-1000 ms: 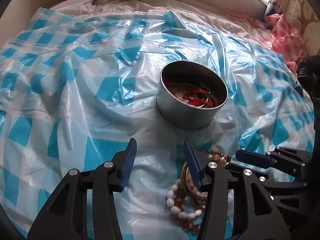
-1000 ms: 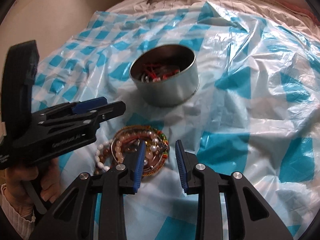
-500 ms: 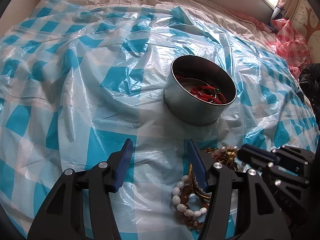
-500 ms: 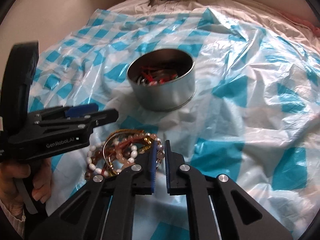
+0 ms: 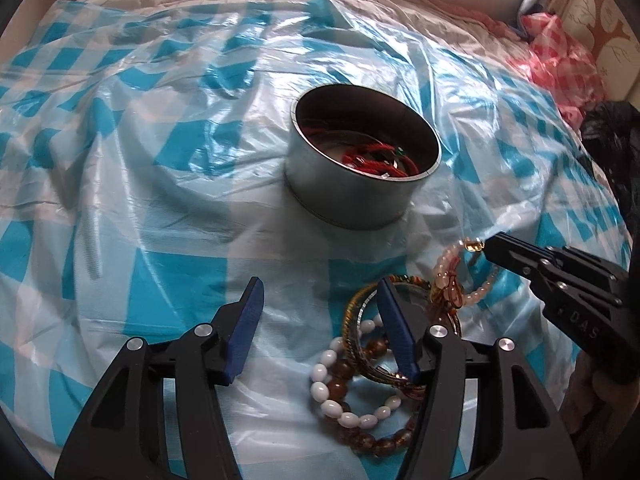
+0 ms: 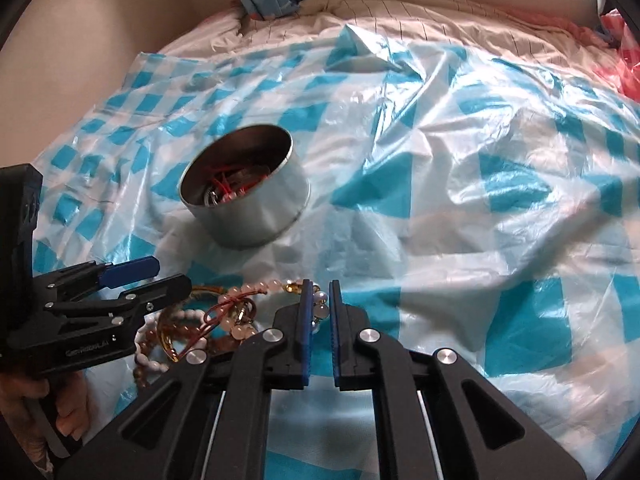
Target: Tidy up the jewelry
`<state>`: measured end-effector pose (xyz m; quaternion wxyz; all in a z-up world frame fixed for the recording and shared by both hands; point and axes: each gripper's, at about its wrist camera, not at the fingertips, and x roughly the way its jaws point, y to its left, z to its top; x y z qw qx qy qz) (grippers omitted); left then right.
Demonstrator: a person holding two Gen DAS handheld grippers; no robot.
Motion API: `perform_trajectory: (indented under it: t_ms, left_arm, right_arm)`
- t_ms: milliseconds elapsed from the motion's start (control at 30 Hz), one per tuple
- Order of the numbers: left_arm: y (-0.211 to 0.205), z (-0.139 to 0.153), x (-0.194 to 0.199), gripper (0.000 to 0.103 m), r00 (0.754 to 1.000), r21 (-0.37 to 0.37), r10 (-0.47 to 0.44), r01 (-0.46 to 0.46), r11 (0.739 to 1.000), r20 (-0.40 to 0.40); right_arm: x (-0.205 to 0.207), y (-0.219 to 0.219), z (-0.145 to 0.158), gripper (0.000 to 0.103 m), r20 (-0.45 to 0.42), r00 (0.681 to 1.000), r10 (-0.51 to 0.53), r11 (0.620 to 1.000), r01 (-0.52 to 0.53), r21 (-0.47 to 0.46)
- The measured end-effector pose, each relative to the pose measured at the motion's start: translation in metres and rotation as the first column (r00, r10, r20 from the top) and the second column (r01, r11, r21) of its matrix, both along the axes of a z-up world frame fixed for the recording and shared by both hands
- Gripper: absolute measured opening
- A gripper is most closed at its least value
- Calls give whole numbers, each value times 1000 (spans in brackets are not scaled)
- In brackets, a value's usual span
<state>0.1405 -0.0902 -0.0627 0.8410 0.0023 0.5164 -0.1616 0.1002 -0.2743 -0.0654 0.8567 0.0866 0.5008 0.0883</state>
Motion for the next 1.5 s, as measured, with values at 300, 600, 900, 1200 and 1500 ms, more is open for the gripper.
perform_trajectory:
  t_ms: [300,600,900,1200,1500]
  left_arm:
    - [-14,-5,-4,41,998,25,-68,68,997,-7]
    - [-12,2,-8,6,993,-45,-117,117,992,-6]
    - [4,5,-1,6,999,-112,-49,47,993,-20]
    - [4,-5,2,7,1000,8,-15,16,1000,-25]
    - [8,20,-5,22,995,-92,-74,81,992,74]
  right_arm:
    - [1,17,-17,28,-71,995,63,996,-67,-58]
    - [-4,9,3,8,15,998,62,996,-63,56]
    - [-11,-17,40,8,207,978,-4,917,-79,391]
    - [-8,-33,40,8,194,978,-73,906,-16,423]
    - [-4,-37,22,8,111,989,-95,937,51,344]
